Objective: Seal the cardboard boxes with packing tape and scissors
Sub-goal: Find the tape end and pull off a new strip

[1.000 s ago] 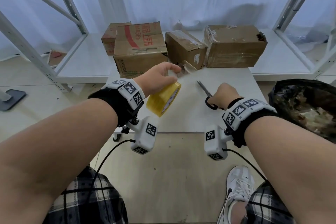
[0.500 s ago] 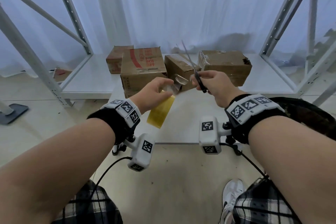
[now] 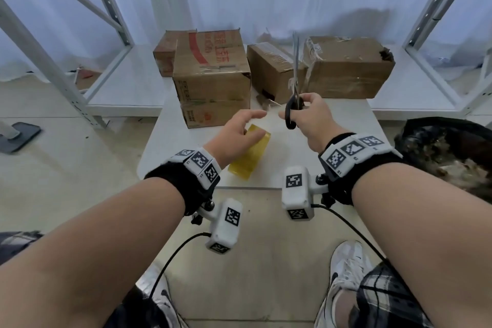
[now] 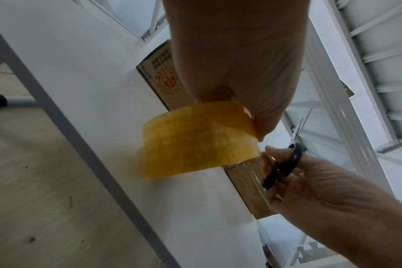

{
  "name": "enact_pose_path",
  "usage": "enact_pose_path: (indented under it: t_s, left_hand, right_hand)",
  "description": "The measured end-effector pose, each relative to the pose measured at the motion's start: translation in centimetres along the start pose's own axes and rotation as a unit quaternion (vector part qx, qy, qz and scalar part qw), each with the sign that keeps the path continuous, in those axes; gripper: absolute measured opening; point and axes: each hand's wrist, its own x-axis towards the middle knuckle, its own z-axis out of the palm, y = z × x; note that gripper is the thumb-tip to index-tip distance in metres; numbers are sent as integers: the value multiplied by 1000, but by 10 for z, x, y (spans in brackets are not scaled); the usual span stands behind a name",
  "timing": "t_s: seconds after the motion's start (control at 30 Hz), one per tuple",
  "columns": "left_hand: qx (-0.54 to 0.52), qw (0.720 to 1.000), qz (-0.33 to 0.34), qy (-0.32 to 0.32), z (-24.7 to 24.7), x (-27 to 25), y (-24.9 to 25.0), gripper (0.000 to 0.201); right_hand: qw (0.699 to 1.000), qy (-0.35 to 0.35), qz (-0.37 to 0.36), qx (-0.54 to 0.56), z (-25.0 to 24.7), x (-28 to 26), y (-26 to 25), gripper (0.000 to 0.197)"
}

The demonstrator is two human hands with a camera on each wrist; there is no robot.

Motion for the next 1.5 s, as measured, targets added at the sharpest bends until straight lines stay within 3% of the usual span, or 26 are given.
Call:
enact_pose_path:
  t_s: [0.2, 0.43, 0.63, 0.77, 0.93, 1.03, 1.37, 1.5]
  left_hand:
    - [60, 998, 14, 0, -4, 4, -4, 49]
    - [9, 999, 45, -4, -9, 7, 0, 52]
    - [20, 999, 49, -5, -12, 13, 2, 46]
    - [14, 999, 32, 9, -20, 18, 0, 43]
    - [0, 999, 30, 18, -23, 20, -4, 45]
    - [-11, 999, 37, 14, -20, 21, -4, 46]
    - [-6, 999, 27, 18, -21, 22, -5, 45]
    - [-62, 998, 1, -6, -24, 24, -5, 34]
  right_hand:
    - [999, 11, -33, -14, 0, 12, -3, 43]
    - [998, -4, -52, -28, -13, 7, -12, 44]
    - [990, -64, 25, -127, -45, -7, -4, 49]
    - [965, -72, 52, -246, -67, -22, -1, 38]
    - [906, -189, 132, -355, -89, -37, -3, 45]
    - [892, -241, 140, -356, -88, -44, -1, 39]
    - [901, -262, 124, -323, -69, -44, 1, 38]
    - [917, -256, 129, -276, -69, -46, 5, 41]
